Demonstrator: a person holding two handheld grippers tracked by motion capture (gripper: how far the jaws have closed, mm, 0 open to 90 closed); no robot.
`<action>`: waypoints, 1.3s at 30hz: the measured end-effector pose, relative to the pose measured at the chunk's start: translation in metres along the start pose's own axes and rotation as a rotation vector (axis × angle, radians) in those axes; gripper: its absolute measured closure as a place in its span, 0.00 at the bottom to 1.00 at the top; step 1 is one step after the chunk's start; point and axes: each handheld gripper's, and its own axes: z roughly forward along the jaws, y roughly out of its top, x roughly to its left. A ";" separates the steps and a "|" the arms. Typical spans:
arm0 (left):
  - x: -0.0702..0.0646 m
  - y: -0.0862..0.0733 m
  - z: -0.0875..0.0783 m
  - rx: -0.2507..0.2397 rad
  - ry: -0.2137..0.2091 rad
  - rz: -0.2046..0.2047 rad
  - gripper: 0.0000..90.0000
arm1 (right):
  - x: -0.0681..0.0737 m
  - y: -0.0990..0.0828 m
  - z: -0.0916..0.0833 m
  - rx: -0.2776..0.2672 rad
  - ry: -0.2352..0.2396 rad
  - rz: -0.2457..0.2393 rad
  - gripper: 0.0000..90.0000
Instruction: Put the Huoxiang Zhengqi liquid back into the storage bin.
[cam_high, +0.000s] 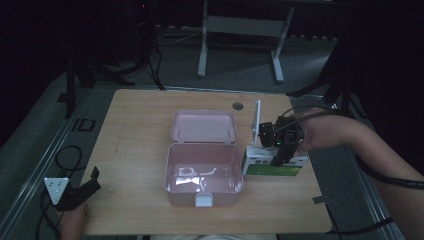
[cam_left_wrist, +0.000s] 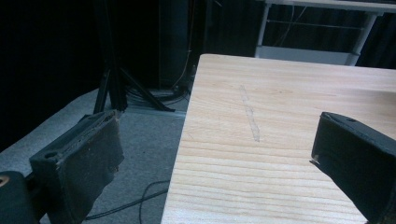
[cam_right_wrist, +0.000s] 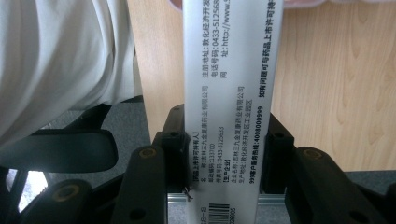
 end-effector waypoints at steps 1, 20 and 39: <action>0.000 0.000 0.000 -0.001 0.000 0.000 0.02 | 0.000 0.004 -0.001 0.001 0.004 0.000 0.69; 0.001 0.000 0.000 0.001 -0.011 -0.001 0.02 | 0.001 0.081 0.012 -0.005 0.010 -0.075 0.69; 0.000 0.000 0.001 0.004 -0.019 0.005 0.02 | -0.001 0.147 0.051 -0.049 0.041 -0.110 0.68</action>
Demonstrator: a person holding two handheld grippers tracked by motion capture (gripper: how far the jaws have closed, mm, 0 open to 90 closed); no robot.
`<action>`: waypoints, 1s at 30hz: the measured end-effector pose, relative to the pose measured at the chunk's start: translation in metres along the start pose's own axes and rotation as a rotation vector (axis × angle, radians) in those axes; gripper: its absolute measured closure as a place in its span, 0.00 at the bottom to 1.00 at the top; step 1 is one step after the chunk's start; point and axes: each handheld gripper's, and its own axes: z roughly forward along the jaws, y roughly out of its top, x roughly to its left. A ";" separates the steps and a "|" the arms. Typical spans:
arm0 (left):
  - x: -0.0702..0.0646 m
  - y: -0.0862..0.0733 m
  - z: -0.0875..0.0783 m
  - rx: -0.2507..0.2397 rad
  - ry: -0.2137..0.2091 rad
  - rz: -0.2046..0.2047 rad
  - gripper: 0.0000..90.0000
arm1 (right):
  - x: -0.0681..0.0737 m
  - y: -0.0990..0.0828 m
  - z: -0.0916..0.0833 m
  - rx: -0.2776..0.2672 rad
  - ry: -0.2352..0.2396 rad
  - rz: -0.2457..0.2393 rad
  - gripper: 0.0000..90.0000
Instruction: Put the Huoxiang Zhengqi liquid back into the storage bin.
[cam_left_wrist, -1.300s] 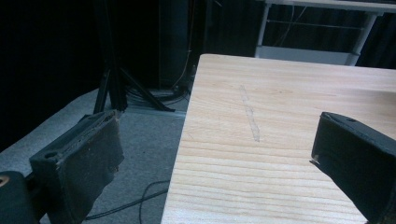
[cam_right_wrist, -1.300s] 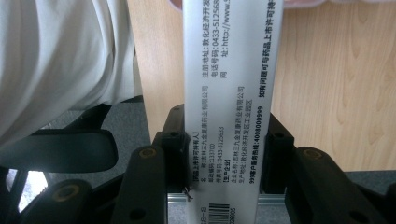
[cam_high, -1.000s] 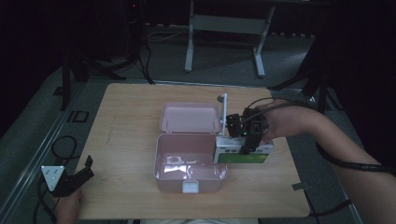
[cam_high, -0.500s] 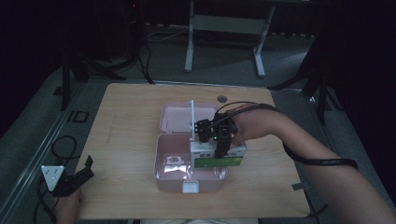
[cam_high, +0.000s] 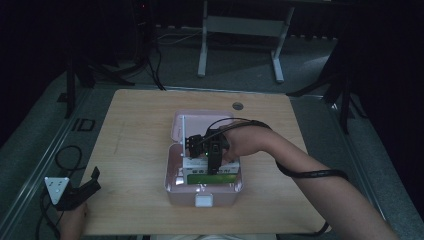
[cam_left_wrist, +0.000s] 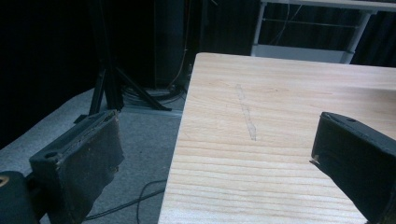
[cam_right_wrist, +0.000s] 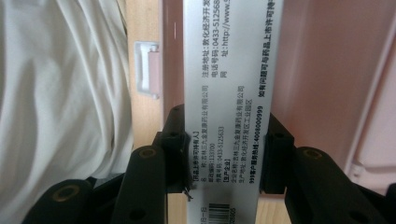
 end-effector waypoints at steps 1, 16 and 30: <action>0.000 0.000 0.000 0.000 0.000 0.000 0.02 | -0.001 0.000 0.005 0.008 -0.004 0.002 0.69; 0.000 0.000 0.000 0.001 0.001 0.003 0.02 | -0.009 -0.010 0.061 0.029 0.030 0.030 0.69; -0.001 0.000 0.000 0.001 0.003 0.007 0.02 | -0.009 -0.007 0.101 0.052 0.066 0.002 0.68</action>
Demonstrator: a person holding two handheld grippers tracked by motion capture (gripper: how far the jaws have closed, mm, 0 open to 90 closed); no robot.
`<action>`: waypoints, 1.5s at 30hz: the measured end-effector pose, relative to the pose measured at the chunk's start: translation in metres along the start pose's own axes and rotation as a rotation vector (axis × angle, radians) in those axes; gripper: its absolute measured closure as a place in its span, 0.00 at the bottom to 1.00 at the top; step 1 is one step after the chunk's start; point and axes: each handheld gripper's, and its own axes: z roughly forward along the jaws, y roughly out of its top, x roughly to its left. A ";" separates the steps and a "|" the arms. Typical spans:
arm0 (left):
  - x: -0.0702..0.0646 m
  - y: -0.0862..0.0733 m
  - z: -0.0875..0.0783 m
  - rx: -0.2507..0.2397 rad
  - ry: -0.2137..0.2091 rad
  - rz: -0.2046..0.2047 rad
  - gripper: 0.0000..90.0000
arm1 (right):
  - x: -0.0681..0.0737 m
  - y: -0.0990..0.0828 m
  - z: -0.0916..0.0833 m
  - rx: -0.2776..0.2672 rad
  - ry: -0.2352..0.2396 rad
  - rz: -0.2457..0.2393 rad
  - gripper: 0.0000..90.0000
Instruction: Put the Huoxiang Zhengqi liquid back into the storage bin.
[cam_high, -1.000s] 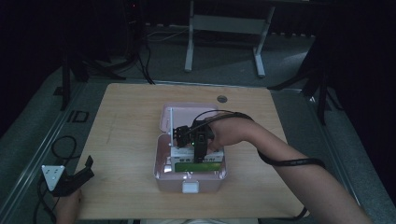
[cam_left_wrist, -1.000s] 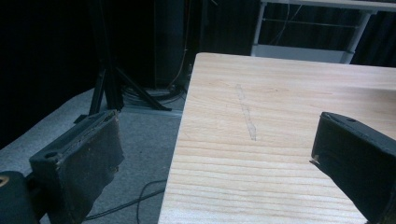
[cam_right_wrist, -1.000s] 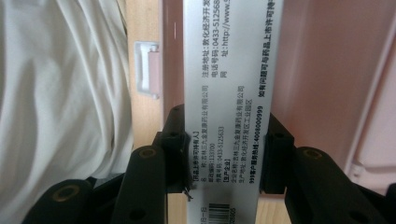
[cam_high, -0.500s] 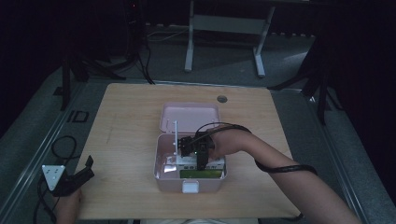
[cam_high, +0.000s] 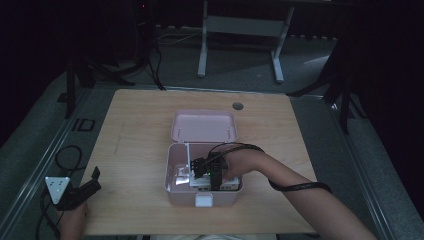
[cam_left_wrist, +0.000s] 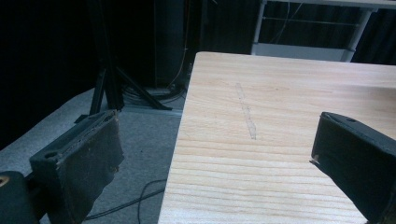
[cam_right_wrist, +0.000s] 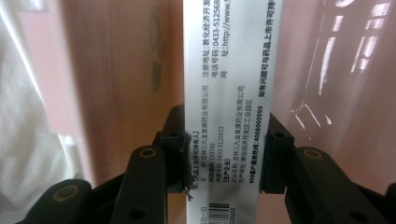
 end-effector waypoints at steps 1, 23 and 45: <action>0.000 0.000 0.000 -0.001 0.000 0.001 0.02 | 0.000 0.000 0.002 0.001 0.002 0.001 0.68; 0.000 0.000 0.000 0.002 -0.001 0.000 0.02 | -0.002 -0.011 -0.013 -0.028 0.030 0.011 0.61; 0.000 0.000 0.000 0.004 0.004 0.003 0.02 | -0.004 -0.112 -0.097 -0.342 -0.114 0.145 0.37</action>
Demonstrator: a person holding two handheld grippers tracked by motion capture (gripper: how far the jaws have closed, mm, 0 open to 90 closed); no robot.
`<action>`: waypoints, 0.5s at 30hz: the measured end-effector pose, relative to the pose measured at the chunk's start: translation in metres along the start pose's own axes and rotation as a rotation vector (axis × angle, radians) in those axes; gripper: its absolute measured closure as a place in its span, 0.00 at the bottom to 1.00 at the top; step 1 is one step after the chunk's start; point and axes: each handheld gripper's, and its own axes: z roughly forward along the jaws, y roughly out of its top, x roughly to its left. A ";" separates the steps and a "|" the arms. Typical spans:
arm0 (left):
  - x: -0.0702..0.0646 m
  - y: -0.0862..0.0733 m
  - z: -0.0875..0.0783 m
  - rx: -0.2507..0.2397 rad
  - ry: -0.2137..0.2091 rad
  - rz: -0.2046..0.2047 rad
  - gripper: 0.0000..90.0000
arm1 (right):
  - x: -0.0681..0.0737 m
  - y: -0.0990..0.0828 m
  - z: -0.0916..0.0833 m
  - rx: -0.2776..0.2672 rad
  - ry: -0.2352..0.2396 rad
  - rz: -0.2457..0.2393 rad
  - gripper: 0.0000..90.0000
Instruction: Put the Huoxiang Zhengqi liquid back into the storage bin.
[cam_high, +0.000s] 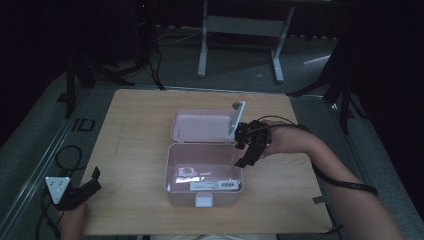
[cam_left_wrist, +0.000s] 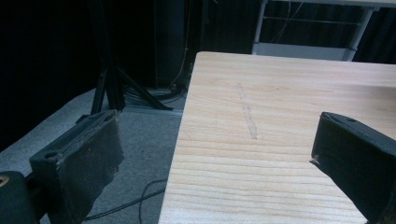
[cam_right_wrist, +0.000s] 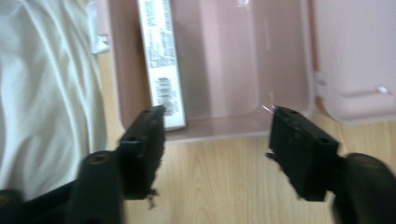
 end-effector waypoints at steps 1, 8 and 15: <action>0.000 0.000 0.000 0.000 0.000 0.000 0.02 | 0.000 0.000 0.000 0.000 0.000 0.000 0.37; 0.000 0.000 0.000 -0.003 0.000 -0.001 0.02 | -0.017 -0.035 0.009 -0.074 -0.091 0.078 0.13; 0.000 0.000 0.000 -0.005 -0.001 0.000 0.02 | -0.037 -0.066 0.032 -0.165 -0.168 0.158 0.14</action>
